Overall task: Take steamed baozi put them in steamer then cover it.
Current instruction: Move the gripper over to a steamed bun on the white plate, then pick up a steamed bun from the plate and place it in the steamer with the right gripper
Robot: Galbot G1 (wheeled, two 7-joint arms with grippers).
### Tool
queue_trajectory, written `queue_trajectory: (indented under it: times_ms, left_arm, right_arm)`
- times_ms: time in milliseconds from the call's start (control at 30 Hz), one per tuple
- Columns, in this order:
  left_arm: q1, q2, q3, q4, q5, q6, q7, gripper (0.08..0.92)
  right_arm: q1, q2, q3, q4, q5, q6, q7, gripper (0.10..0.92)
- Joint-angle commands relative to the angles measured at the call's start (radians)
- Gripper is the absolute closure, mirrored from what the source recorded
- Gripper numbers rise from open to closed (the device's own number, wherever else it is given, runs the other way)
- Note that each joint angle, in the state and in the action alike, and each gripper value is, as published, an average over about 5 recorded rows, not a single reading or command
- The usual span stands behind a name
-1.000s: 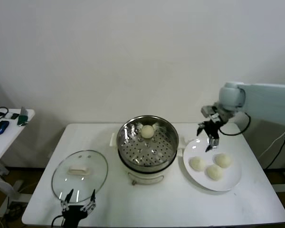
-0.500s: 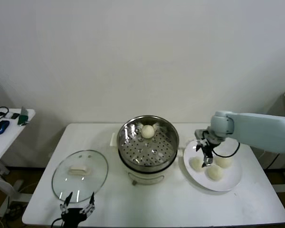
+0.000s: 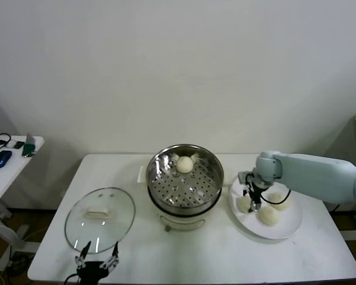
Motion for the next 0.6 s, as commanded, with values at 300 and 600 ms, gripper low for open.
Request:
queue_trajectory:
  times_ms: [300,600]
  left_arm:
    - [0.005,0.002,0.002,-0.026,0.001,0.005,-0.001,0.177]
    - [0.006,0.009,0.012,-0.052,0.003,0.009,0.000,0.177]
  right_arm:
    - [0.278,-0.028,-0.116,0.068,0.058,0.048,-0.071,0.440]
    - [0.797,0.077,-0.296,0.094,0.289,0.125,-0.215,0.440]
